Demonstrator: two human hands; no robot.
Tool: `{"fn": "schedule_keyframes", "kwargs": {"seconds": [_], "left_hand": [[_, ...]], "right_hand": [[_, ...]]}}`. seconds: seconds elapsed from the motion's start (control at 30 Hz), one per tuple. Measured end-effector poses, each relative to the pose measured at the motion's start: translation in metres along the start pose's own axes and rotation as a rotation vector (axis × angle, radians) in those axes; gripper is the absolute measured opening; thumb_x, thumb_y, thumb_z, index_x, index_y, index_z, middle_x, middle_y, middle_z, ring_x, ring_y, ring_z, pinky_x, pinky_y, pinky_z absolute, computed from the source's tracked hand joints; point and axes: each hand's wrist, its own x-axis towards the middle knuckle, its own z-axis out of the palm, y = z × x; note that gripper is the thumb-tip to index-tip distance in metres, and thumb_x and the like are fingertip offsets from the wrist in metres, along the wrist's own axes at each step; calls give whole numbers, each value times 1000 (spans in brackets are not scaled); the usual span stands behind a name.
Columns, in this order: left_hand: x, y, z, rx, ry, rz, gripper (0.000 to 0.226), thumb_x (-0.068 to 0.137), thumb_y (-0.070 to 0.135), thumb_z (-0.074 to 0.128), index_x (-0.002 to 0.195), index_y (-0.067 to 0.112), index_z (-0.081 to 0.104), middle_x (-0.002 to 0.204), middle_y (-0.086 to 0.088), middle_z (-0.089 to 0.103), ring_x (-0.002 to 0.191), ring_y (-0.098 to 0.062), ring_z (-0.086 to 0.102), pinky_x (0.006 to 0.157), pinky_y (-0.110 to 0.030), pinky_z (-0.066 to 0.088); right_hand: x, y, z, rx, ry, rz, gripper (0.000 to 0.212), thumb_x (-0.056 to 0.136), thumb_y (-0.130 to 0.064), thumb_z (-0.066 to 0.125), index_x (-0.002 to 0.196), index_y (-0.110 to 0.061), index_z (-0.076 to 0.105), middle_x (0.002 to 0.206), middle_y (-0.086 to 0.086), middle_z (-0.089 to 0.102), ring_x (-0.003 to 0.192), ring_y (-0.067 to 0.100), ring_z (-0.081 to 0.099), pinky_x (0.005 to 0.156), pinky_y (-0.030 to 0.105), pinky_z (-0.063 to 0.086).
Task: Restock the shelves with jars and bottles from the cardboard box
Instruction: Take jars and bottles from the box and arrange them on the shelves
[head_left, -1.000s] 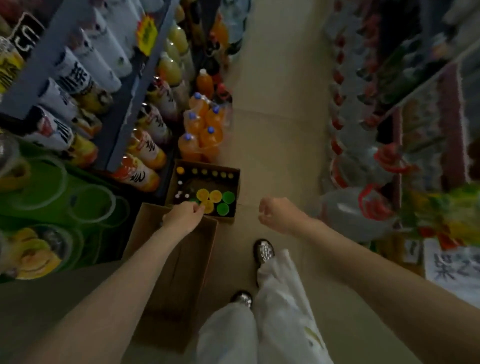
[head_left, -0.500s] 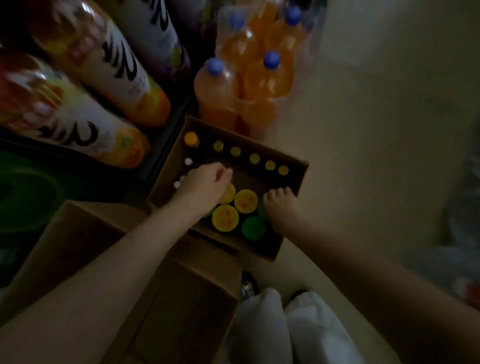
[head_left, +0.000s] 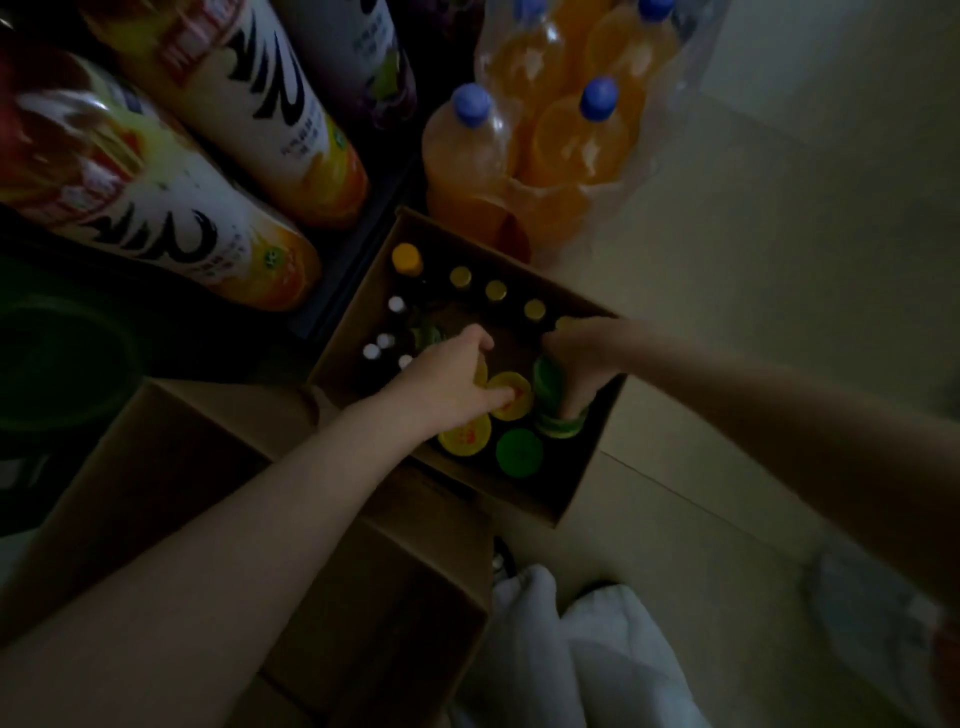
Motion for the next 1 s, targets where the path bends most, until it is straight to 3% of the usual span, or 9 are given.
{"fn": "schedule_keyframes", "kwargs": {"seconds": [0.1, 0.17, 0.27, 0.33, 0.43, 0.53, 0.67, 0.83, 1.0], "left_hand": [[-13, 14, -13, -216, -164, 40, 90, 73, 34, 75, 144, 24, 20, 139, 6, 39, 130, -14, 38, 103, -28, 37], [-19, 19, -23, -344, -194, 71, 82, 68, 26, 80, 135, 28, 33, 125, 12, 51, 120, -10, 48, 94, -24, 43], [-24, 7, -44, -474, -70, 11, 66, 56, 26, 88, 113, 30, 55, 107, 8, 65, 101, -10, 61, 85, -27, 51], [-20, -11, -55, -587, 50, -72, 69, 44, 32, 89, 107, 27, 62, 103, 2, 69, 97, -17, 65, 90, -37, 51], [-12, -32, -58, -672, 178, -150, 66, 41, 38, 90, 101, 29, 62, 102, 1, 69, 97, -20, 65, 93, -41, 49], [-1, -41, -49, -589, 223, -168, 57, 57, 38, 83, 107, 30, 58, 104, 5, 66, 99, -17, 62, 92, -36, 49], [6, -48, -35, -537, 199, -174, 59, 61, 36, 82, 113, 30, 55, 109, 6, 62, 102, -15, 59, 91, -32, 46], [-5, -47, -40, -601, 212, -138, 57, 62, 34, 82, 114, 28, 58, 109, 4, 65, 101, -16, 61, 92, -36, 49], [4, -46, -41, -642, 256, -92, 46, 65, 32, 80, 106, 31, 58, 107, 3, 66, 99, -16, 62, 90, -35, 50]], "right_hand": [[-50, 6, -47, 404, -118, -198, 41, 74, -35, 73, 107, -14, 60, 96, -1, 67, 89, 20, 64, 68, 30, 54], [-71, 6, -62, 692, -167, -365, 22, 79, -28, 69, 97, -21, 59, 81, -11, 66, 76, 9, 61, 58, 17, 46], [-65, 13, -52, 1205, -198, -521, 27, 83, -31, 61, 107, -21, 57, 100, -4, 67, 88, 9, 64, 76, 20, 51], [-33, 20, -24, 1383, -92, -397, 33, 82, -30, 62, 112, -18, 56, 108, 3, 65, 99, 16, 63, 90, 28, 51], [35, 1, 32, 718, 221, 6, 58, 78, -32, 73, 127, -12, 49, 126, 9, 54, 117, 26, 52, 98, 33, 45], [86, -40, 74, 360, 173, 43, 81, 80, -24, 71, 144, -10, 23, 145, 15, 28, 131, 37, 34, 103, 43, 38], [120, -56, 75, 462, 162, 158, 67, 90, -20, 58, 145, -16, 20, 147, 14, 23, 130, 43, 33, 98, 48, 40], [118, -49, 66, 559, 151, 202, 74, 85, -19, 66, 145, -22, 22, 146, 16, 21, 125, 42, 42, 92, 47, 45], [118, -56, 93, 490, 319, 201, 67, 92, -21, 55, 147, -24, 16, 151, 15, 15, 122, 42, 45, 85, 42, 50]]}}
